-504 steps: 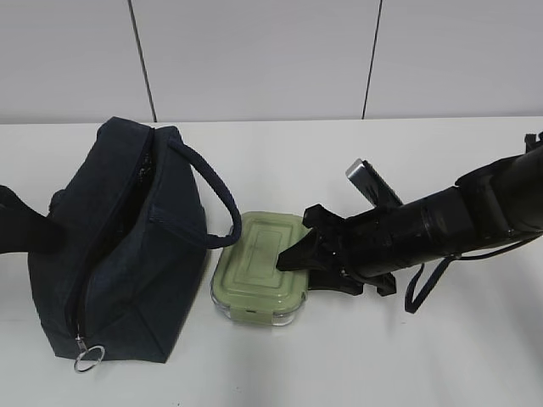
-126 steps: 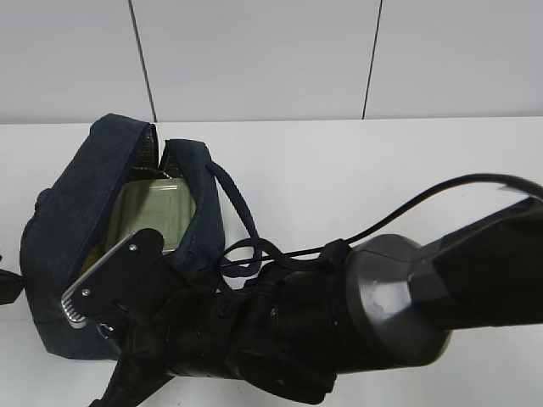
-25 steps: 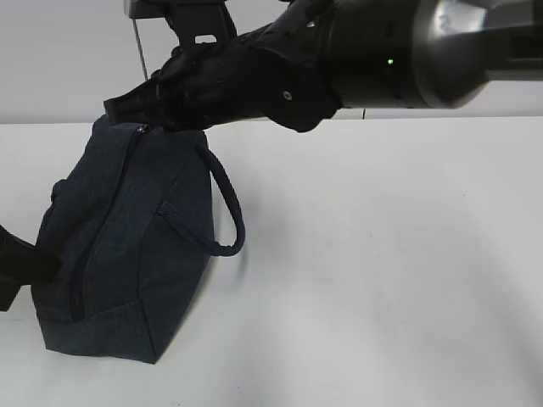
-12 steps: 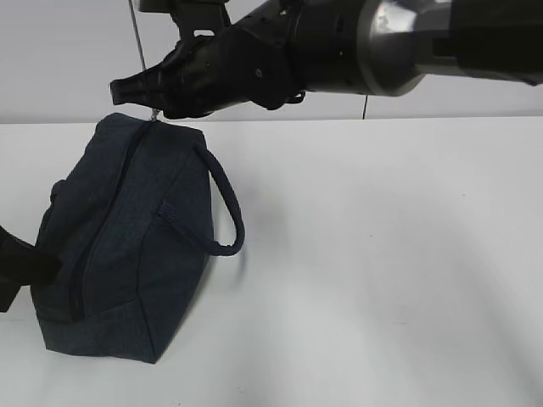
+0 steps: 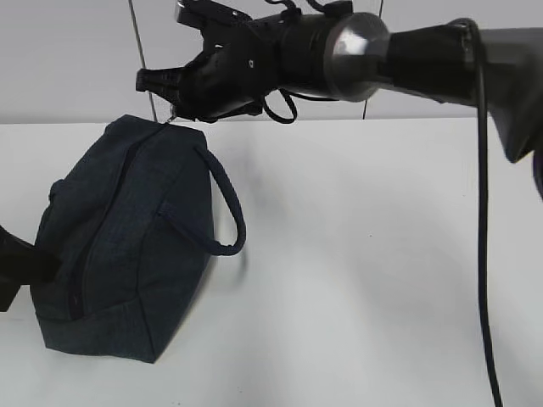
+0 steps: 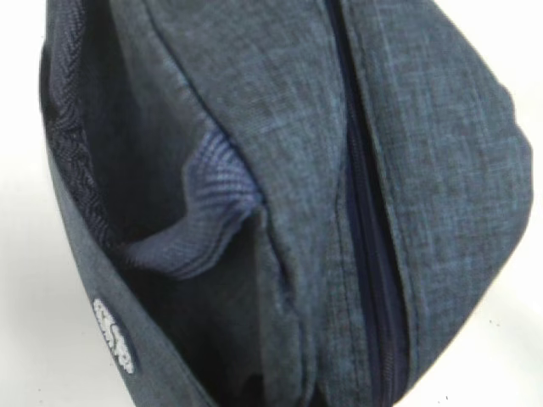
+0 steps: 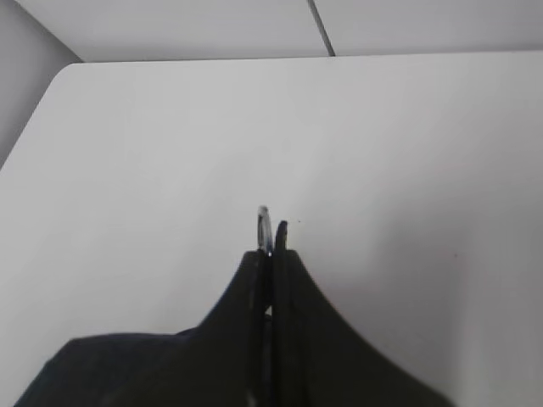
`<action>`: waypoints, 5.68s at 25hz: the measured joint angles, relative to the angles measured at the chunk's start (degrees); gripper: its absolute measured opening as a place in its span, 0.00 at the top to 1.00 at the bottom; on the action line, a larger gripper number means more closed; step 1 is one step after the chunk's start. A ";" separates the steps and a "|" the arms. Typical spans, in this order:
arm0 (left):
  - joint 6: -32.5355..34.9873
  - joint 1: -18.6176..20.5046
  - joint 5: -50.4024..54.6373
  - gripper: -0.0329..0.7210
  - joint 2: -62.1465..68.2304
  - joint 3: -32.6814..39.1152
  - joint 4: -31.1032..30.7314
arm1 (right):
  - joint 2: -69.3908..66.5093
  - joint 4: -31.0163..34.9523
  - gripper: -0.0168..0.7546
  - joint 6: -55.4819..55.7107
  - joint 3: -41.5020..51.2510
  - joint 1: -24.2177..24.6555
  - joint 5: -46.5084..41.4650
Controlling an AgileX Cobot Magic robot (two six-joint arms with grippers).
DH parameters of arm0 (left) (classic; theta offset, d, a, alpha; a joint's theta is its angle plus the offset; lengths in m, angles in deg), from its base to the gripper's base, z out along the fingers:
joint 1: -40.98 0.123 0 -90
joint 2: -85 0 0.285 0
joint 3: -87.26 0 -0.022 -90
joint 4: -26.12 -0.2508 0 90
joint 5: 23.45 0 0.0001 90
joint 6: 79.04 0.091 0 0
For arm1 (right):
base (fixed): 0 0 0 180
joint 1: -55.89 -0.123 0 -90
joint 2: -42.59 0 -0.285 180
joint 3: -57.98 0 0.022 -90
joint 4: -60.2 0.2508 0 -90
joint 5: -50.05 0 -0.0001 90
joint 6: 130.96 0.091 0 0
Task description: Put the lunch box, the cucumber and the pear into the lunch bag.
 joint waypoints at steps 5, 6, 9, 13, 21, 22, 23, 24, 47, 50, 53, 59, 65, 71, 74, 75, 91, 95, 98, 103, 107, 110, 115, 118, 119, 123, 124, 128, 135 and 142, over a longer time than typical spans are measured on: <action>0.02 0.00 -0.67 0.95 0.00 0.00 0.12 | -5.22 7.19 0.98 0.00 -5.79 2.75 -3.95; 0.07 0.00 -0.87 0.95 0.00 0.00 0.18 | -5.90 8.92 0.98 0.00 -6.20 3.23 -4.25; 0.07 0.00 -1.29 0.95 0.00 0.00 0.48 | -7.61 14.78 0.98 -0.12 -6.69 4.67 -4.53; 0.19 0.00 -1.41 0.95 0.00 0.00 0.60 | -8.41 16.73 0.98 -2.12 -6.69 5.12 -4.88; 0.19 0.00 -1.59 0.95 0.00 0.00 0.60 | -8.41 16.73 0.98 -5.85 -6.88 5.12 -5.10; 0.19 0.00 -1.59 0.95 0.00 0.00 0.60 | -8.41 16.63 0.98 -6.13 -6.88 5.16 -5.20; 0.19 0.00 -1.64 0.94 0.00 0.00 0.60 | -8.41 16.63 0.96 -7.06 -6.88 5.16 -5.19; 0.19 0.00 -1.64 0.93 0.00 0.00 0.46 | -8.41 16.63 0.94 -7.95 -6.88 5.16 -5.19; -12.38 0.00 3.72 0.48 -3.92 0.11 -9.50 | -1.32 17.76 0.29 -29.80 -7.05 6.12 -18.88; -17.41 0.00 4.92 0.47 -5.57 0.11 -13.20 | -0.45 15.23 0.29 -29.90 -7.05 6.12 -22.71; -21.86 0.00 5.47 0.47 -8.01 0.11 -15.47 | 1.27 11.23 0.30 -29.25 -7.05 6.12 -26.17; -25.85 0.00 6.07 0.47 -12.78 0.11 -17.48 | 5.75 6.71 0.37 -28.72 -7.05 6.12 -30.98; -32.76 0.00 7.60 0.47 -15.82 0.11 -24.12 | 7.26 4.89 0.37 -28.58 -7.05 6.12 -34.67; -38.73 0.00 8.20 0.47 -17.45 0.12 -28.58 | 8.19 0.34 0.37 -26.41 -7.05 6.12 -40.01; -43.03 0.00 8.52 0.47 -18.18 0.12 -32.01 | 8.53 -3.03 0.38 -24.95 -7.05 6.12 -43.26; -44.38 0.00 8.63 0.47 -18.49 0.12 -32.85 | 8.64 -3.49 0.38 -24.47 -7.05 6.12 -44.04; -51.09 0.00 13.94 0.50 -27.95 0.17 -35.28 | 35.39 -13.80 0.38 -16.53 15.85 6.12 -48.52; -51.18 0.00 15.14 0.50 -30.02 0.17 -35.23 | 48.45 -15.06 0.38 -12.55 34.80 6.12 -42.35; -52.39 0.00 17.36 0.50 -31.92 0.17 -35.89 | 58.84 -15.65 0.38 -11.17 46.95 6.12 -40.04; -55.43 0.00 18.79 0.50 -35.88 0.17 -37.82 | 76.22 -16.76 0.38 -9.54 61.97 6.12 -39.24; -55.53 0.00 20.92 0.50 -41.00 0.17 -38.04 | 91.38 -16.88 0.38 -9.23 71.44 6.12 -39.12; -55.53 0.00 22.32 0.52 -45.37 0.17 -38.19 | 102.21 -16.88 0.38 -9.11 76.17 6.12 -39.60; -55.53 0.00 22.82 0.55 -52.98 0.52 -39.61 | 117.85 -17.39 0.38 -9.11 81.15 6.12 -41.31; -55.53 0.00 22.93 0.56 -56.10 0.65 -39.93 | 125.62 -18.59 0.38 -9.11 83.74 6.12 -42.73; -55.53 0.00 22.88 0.56 -56.92 0.81 -39.93 | 127.64 -18.86 0.38 -9.11 84.13 6.12 -43.30; -55.53 0.00 23.73 0.56 -59.08 3.37 -39.61 | 131.18 -19.31 0.38 -9.88 84.89 6.12 -44.90; -55.53 0.00 24.13 0.57 -59.48 3.68 -39.93 | 131.18 -19.31 0.38 -10.10 85.01 6.12 -45.03; -55.53 0.00 24.45 0.59 -62.06 4.15 -40.20 | 131.28 -19.31 0.41 -10.86 85.01 6.12 -45.13; -55.53 0.00 25.30 0.61 -66.57 4.62 -40.20 | 131.28 -19.21 0.49 -11.34 85.01 6.12 -45.13; -55.53 0.00 25.58 0.63 -69.25 4.62 -40.14 | 131.28 -19.21 0.50 -11.34 85.01 6.12 -45.25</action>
